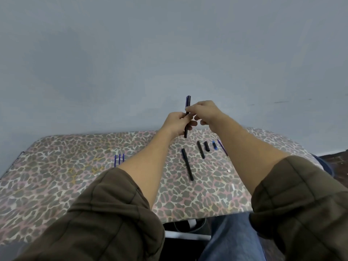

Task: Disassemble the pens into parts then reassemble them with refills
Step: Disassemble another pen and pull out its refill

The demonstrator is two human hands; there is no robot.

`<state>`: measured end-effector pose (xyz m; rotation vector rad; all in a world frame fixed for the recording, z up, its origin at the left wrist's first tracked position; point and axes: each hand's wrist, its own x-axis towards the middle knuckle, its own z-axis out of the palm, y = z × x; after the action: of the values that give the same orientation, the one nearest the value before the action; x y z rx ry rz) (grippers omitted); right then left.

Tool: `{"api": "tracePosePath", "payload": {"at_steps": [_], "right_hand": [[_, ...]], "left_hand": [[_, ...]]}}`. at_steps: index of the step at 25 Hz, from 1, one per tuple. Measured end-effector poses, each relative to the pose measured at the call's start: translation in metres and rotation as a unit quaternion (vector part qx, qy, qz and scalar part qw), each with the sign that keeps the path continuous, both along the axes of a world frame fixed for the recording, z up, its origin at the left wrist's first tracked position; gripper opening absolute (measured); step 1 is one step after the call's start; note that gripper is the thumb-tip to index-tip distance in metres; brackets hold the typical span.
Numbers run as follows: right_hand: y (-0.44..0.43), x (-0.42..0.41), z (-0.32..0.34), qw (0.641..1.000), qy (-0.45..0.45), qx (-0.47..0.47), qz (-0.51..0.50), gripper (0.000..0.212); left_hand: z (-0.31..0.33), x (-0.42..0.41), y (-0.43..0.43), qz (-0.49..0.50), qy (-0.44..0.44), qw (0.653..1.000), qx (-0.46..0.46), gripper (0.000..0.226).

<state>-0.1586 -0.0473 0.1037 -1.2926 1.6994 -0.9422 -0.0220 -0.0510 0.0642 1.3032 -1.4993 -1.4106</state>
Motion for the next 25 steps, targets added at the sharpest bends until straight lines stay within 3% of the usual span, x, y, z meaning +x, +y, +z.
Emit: {"api": "tracePosePath", "payload": {"at_steps": [4,6,9,15,18,22,25], "right_hand": [[0.007,0.007,0.014,0.996,-0.022,-0.086,-0.007,0.014],[0.009,0.01,0.016,0.993,-0.041,-0.112,-0.01,0.017],[0.012,0.011,0.018,0.991,-0.068,-0.117,0.006,0.024],[0.005,0.006,0.023,0.995,-0.007,-0.098,-0.012,0.025],[-0.003,-0.012,0.04,0.983,-0.081,-0.126,-0.107,0.022],[-0.007,-0.048,0.046,0.989,0.03,-0.113,-0.092,0.021],[0.0,-0.062,0.007,0.992,0.088,-0.022,-0.086,0.028]], "left_hand": [[0.015,-0.003,0.005,-0.006,-0.019,0.999,-0.039,0.026],[0.018,-0.005,0.006,-0.007,-0.025,0.998,-0.053,0.028],[0.02,-0.008,0.007,0.019,-0.017,0.996,-0.088,0.035],[0.022,-0.027,0.01,0.032,-0.056,0.99,-0.123,0.041],[0.011,-0.039,0.016,-0.036,-0.072,0.989,-0.121,0.034],[-0.01,-0.047,0.024,0.004,-0.078,0.989,-0.122,0.037],[-0.008,-0.039,0.011,0.067,-0.076,0.988,-0.112,0.039]]}}
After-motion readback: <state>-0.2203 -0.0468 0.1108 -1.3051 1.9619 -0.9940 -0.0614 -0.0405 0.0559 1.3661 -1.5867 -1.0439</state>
